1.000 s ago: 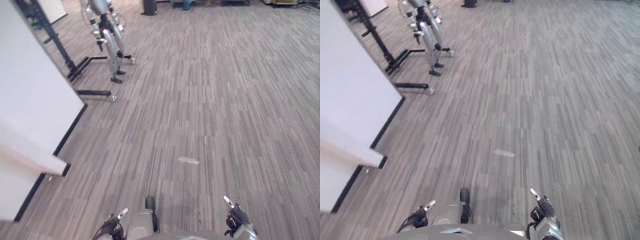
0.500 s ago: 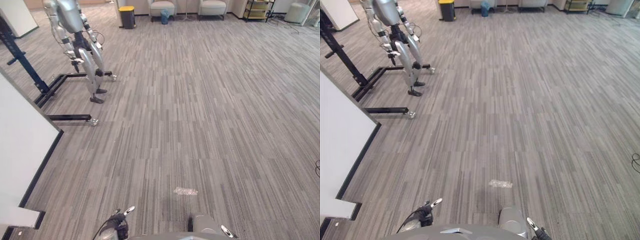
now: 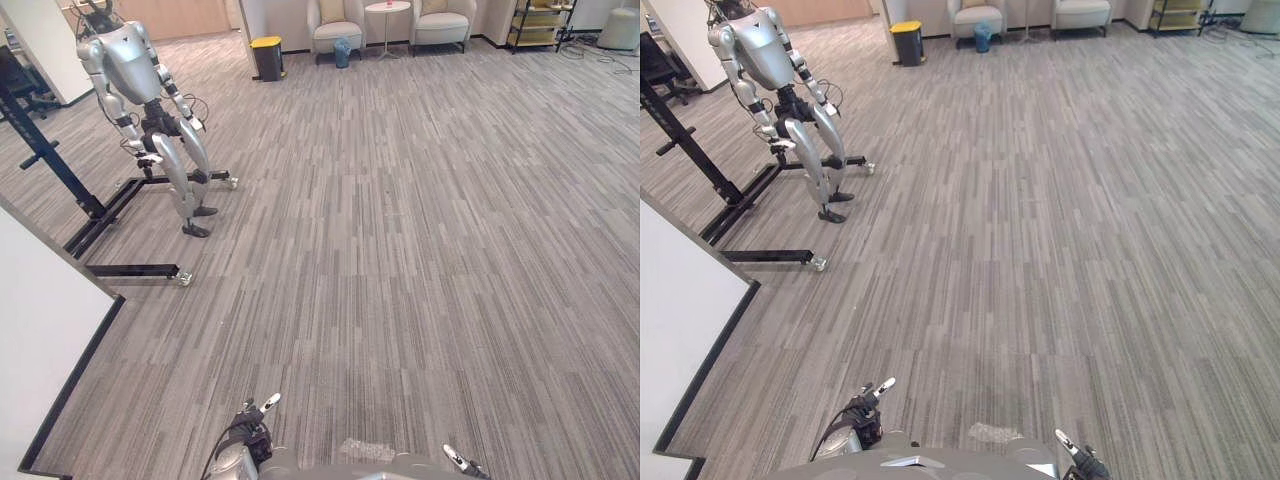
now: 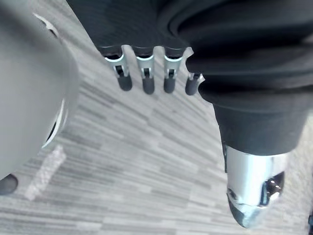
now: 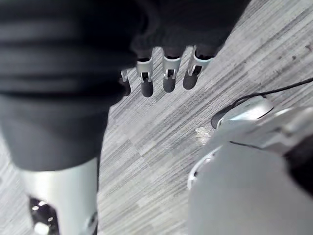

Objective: Organize washtable

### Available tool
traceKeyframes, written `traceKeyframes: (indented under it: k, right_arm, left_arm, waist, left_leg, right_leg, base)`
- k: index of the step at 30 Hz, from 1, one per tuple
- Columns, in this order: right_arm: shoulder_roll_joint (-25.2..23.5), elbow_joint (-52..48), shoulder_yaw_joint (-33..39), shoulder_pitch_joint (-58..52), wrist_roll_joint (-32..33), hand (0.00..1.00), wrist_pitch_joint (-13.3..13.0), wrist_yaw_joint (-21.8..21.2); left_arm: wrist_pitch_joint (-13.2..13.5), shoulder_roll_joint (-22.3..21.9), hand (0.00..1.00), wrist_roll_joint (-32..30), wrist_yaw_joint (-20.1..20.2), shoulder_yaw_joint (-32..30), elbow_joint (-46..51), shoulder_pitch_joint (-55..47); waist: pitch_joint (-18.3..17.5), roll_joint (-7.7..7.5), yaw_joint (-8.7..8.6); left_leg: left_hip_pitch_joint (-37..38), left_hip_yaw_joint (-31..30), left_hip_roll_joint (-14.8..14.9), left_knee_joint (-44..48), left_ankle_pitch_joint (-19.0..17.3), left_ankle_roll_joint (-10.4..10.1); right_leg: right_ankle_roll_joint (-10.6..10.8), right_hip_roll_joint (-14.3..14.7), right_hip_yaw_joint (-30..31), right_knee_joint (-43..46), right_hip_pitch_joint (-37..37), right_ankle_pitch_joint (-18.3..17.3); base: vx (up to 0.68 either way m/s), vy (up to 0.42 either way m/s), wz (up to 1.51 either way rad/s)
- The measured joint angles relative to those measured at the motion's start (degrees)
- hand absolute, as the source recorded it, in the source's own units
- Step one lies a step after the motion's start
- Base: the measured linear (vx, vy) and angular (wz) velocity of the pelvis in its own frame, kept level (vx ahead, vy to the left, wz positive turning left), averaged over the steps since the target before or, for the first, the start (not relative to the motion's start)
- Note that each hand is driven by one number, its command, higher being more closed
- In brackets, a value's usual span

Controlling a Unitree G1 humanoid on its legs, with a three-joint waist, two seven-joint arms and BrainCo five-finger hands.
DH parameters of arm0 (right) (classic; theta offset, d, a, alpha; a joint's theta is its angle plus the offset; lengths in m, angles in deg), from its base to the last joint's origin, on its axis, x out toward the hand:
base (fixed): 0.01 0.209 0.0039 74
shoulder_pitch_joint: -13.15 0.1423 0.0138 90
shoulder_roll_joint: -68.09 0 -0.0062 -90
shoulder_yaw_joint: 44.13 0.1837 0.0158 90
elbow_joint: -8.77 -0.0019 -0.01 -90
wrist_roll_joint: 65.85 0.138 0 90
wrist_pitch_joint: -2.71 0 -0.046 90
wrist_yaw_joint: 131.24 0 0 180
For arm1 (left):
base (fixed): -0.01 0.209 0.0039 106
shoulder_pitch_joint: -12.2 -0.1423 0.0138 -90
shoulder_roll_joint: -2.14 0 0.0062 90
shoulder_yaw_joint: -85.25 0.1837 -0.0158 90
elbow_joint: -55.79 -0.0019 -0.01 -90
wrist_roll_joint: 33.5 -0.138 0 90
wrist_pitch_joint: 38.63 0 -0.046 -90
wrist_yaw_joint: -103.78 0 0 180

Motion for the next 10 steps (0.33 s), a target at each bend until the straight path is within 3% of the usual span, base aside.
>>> traceKeyframes:
  k: [1,5,10]
  right_arm:
    - [-0.3,0.0,0.3,0.6,0.0,0.0,-0.1,0.2]
    - [-0.8,0.1,-1.8,0.1,-0.1,0.0,0.0,0.3]
    - [-0.8,0.8,-1.8,-1.6,-0.6,0.0,0.2,-0.2]
  left_arm:
    - [0.0,-0.1,0.0,0.0,0.0,-0.1,-1.0,0.4]
    - [-0.2,1.4,0.0,-0.1,0.0,0.1,-3.1,1.6]
    - [-0.3,3.1,0.0,-0.1,0.3,5.6,-5.4,1.6]
  waist:
    - [0.3,0.45,-0.05]
    - [-0.2,-1.35,-0.03]
    - [-2.1,-1.72,-0.2]
  left_leg:
    - [0.9,0.5,-0.3,-4.1,1.6,1.7]
    - [4.9,2.8,-4.0,-12.5,3.4,2.8]
    - [7.3,2.9,-6.4,-20.6,6.5,3.4]
  right_leg:
    - [1.1,0.5,1.2,0.3,-0.1,-0.9]
    - [2.1,-2.0,2.9,-0.8,-0.5,-0.9]
    - [3.7,-2.8,3.3,-4.6,-0.4,0.1]
  base:
    - [0.06,0.176,-0.16]
    - [0.11,0.154,-0.14]
    - [0.07,0.088,-0.01]
